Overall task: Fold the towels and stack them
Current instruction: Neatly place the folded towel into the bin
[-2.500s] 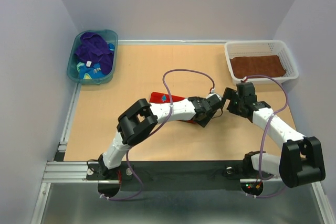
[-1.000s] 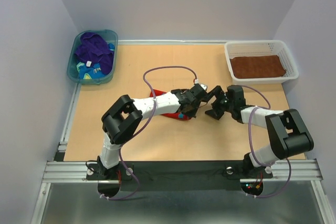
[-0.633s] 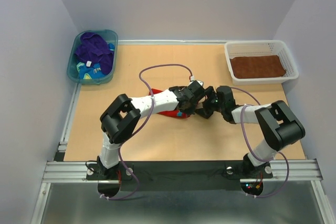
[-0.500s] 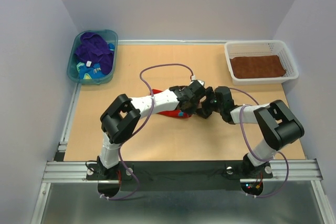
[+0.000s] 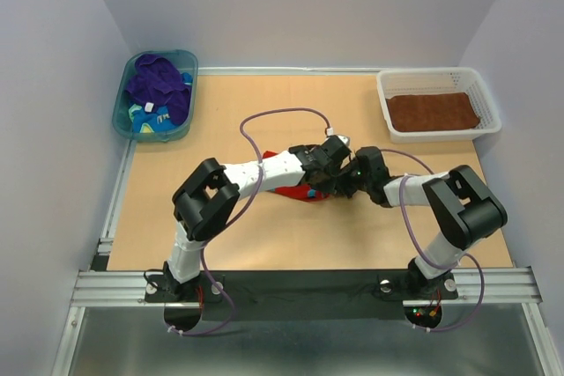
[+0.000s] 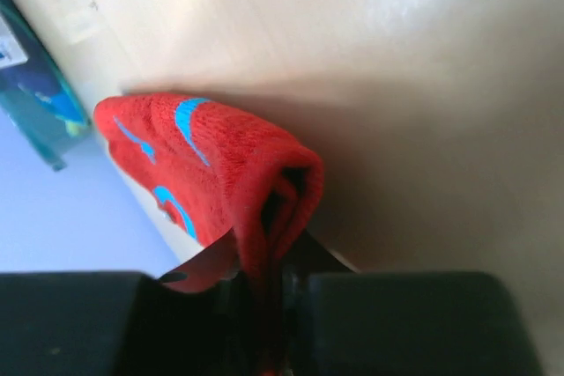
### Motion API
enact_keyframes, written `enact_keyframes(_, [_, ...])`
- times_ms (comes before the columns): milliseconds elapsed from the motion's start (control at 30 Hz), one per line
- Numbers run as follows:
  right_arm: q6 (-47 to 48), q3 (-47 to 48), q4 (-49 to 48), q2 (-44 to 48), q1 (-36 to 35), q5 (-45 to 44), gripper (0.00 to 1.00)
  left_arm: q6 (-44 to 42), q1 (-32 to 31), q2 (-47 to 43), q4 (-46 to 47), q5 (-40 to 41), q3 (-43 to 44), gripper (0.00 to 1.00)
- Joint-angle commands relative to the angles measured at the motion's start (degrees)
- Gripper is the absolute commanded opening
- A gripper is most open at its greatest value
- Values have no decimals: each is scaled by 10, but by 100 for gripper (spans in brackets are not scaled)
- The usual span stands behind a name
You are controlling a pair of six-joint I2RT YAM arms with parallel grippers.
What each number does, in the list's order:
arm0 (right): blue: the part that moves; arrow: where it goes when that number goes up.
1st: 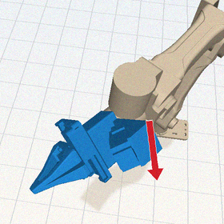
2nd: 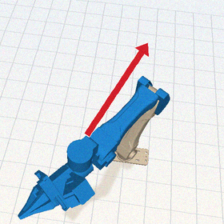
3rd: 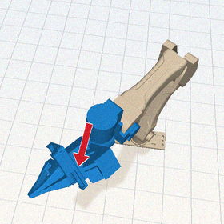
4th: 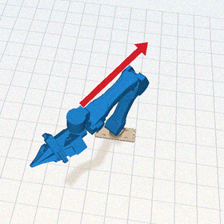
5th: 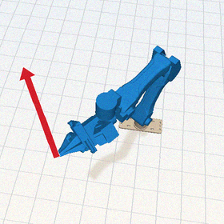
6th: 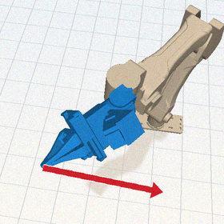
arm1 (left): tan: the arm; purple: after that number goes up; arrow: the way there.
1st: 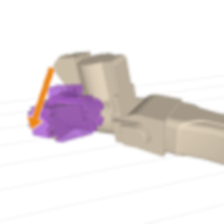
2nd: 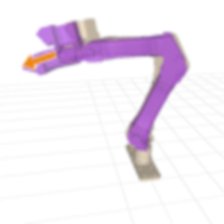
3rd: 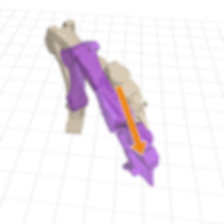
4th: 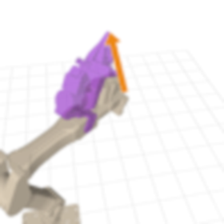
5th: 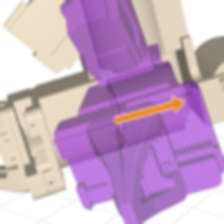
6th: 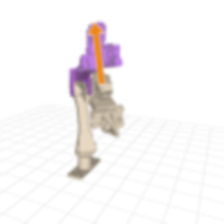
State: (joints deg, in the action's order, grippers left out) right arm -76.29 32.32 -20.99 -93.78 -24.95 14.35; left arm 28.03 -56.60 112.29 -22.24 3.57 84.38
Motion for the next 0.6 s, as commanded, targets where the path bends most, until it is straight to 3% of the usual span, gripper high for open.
enact_keyframes(0, [68,43,63,25,-12,-29,5,3,10,-1,35,-1,32,42])
enact_keyframes(100, [117,70,101,32,0,-27,0,-10,18,-16,37,-1,32,60])
enact_keyframes(167, [144,89,124,31,8,-20,0,-14,35,-34,38,-1,25,65])
enact_keyframes(367, [317,214,298,3,48,-9,1,-50,109,-152,58,-20,-54,75])
enact_keyframes(567, [544,410,487,-65,115,27,0,-142,237,-252,68,-29,-134,83])
